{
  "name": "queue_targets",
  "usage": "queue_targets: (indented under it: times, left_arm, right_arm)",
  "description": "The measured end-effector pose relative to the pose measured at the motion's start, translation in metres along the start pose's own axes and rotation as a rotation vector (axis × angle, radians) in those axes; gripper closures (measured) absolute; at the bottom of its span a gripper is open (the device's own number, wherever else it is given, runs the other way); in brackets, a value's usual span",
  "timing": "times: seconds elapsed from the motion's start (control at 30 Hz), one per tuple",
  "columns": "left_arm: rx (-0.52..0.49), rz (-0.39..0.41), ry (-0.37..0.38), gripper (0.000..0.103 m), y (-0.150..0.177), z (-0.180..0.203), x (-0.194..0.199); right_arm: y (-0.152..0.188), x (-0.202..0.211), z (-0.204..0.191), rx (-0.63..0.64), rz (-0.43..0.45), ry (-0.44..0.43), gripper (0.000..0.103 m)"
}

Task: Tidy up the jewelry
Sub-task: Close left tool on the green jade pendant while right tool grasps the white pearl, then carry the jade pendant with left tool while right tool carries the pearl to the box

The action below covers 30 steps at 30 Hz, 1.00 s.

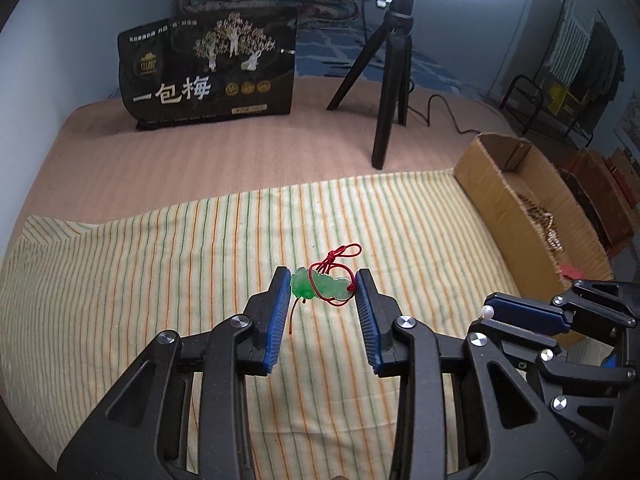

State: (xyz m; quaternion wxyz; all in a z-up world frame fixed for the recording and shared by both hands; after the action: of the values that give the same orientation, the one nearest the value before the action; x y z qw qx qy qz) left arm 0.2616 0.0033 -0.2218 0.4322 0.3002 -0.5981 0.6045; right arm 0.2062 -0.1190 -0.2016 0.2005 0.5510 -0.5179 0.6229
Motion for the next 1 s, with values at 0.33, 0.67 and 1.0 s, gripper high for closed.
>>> queue_targets:
  times: [0.33, 0.67, 1.0]
  left_arm:
    - [-0.04, 0.069, 0.053, 0.07, -0.012, 0.039, 0.039]
    - [-0.092, 0.102, 0.093, 0.07, -0.025, 0.09, 0.054]
    - [-0.149, 0.091, 0.121, 0.07, -0.029, 0.145, 0.047]
  right_arm:
    - [-0.003, 0.057, 0.029, -0.055, 0.109, 0.025, 0.088]
    - [0.012, 0.109, 0.096, -0.189, 0.187, 0.062, 0.087]
    - [0.043, 0.131, 0.145, -0.269, 0.183, 0.105, 0.087]
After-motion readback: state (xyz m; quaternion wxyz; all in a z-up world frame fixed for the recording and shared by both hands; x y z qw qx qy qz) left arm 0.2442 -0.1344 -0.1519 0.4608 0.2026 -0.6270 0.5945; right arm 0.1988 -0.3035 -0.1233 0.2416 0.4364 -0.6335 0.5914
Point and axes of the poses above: each gripper's, at about its wrist camera, not at the fingertips, and x roughly against the way its jaws point, z to its right, y to its underside, the point moved 6 cm from there along -x, roughly the way its jaws point, and after that the axes turned 10 degrees about -z, right-handed, at the moved point
